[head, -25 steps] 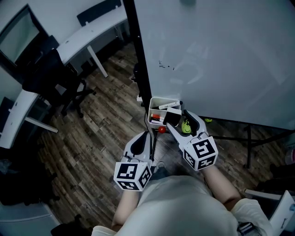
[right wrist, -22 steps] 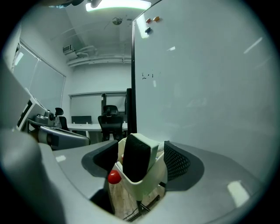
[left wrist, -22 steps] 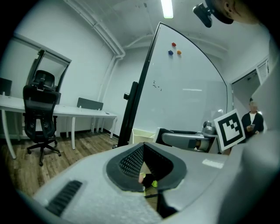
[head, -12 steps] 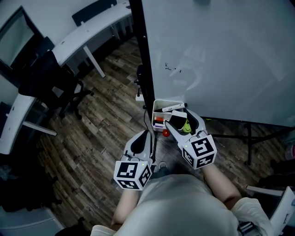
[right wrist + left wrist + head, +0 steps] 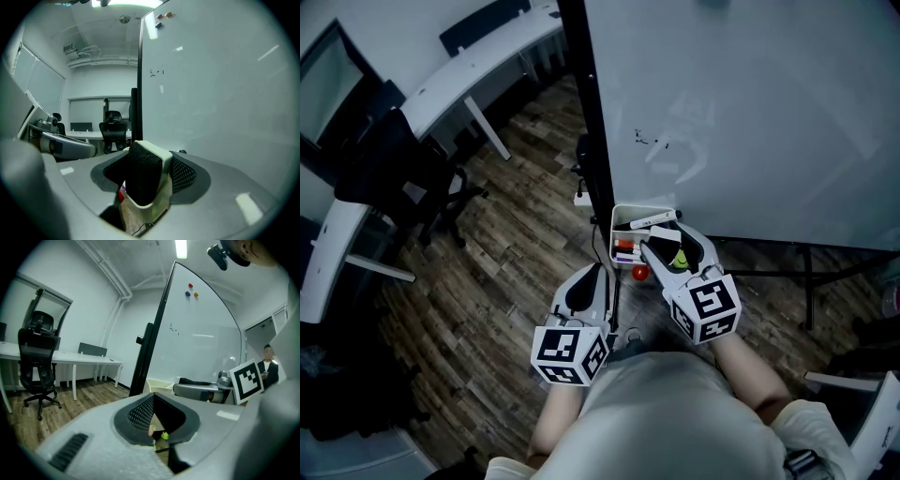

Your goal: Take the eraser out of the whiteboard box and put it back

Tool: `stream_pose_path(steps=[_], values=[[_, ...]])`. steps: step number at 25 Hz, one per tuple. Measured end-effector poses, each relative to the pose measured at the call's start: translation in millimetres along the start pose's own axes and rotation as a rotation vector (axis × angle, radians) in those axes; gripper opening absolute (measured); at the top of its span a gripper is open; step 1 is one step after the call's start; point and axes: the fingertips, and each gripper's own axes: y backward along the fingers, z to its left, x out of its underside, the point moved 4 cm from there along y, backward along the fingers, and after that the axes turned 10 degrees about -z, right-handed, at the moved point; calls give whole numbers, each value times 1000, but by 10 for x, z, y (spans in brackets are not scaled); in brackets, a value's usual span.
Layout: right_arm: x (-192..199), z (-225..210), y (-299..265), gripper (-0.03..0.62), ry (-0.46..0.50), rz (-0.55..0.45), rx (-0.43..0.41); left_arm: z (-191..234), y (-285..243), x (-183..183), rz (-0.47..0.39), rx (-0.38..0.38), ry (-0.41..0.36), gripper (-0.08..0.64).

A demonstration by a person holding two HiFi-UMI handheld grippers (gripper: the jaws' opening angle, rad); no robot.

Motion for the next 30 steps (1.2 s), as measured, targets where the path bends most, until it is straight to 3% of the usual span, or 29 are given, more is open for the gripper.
stream_pose_path(steps=[14,30], values=[[-74,45,47,252,15,-18,24,-46,-19,-16,-7,30,5,2],[-458,102,198,250,33,-115,21,-193,19,2,-16,46,13,2]])
